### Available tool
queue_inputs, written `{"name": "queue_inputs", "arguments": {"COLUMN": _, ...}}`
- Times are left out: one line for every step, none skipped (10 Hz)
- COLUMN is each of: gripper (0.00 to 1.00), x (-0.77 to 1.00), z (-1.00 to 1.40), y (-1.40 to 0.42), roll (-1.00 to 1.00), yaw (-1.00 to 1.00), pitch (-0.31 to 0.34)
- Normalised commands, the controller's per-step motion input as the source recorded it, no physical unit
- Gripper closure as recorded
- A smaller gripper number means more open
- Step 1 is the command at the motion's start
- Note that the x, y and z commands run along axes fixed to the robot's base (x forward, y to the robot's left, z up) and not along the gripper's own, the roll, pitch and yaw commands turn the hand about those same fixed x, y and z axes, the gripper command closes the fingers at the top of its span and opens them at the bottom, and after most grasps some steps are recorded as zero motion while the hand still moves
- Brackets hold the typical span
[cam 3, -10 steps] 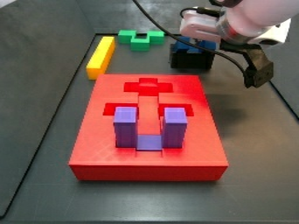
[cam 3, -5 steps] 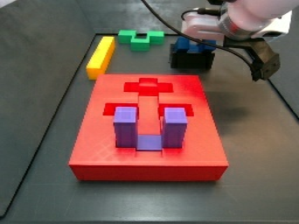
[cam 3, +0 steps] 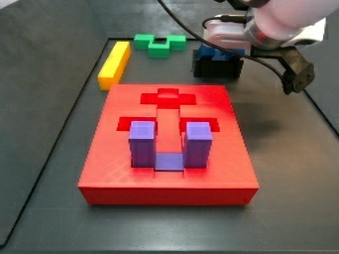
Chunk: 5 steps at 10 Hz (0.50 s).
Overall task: Pick up the blue object. Move up. Place the blue object on the fixture. Regrasp the blue object. Move to above the board. Insert the blue object.
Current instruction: Regrasp the blue object.
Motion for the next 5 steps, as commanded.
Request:
{"name": "queue_inputs", "arguments": {"gripper": 0.00, "x": 0.00, "z": 0.00, "y": 0.00, "roll": 0.05, "yaw": 0.00, "pitch": 0.000}}
{"name": "queue_inputs", "arguments": {"gripper": 0.00, "x": 0.00, "z": 0.00, "y": 0.00, "roll": 0.01, "yaw": 0.00, "pitch": 0.000}}
{"name": "queue_inputs", "arguments": {"gripper": 0.00, "x": 0.00, "z": 0.00, "y": 0.00, "roll": 0.01, "yaw": 0.00, "pitch": 0.000}}
{"name": "queue_inputs", "arguments": {"gripper": 0.00, "x": 0.00, "z": 0.00, "y": 0.00, "roll": 0.01, "yaw": 0.00, "pitch": 0.000}}
{"name": "queue_inputs", "arguments": {"gripper": 0.00, "x": 0.00, "z": 0.00, "y": 0.00, "roll": 0.00, "yaw": 0.00, "pitch": 0.000}}
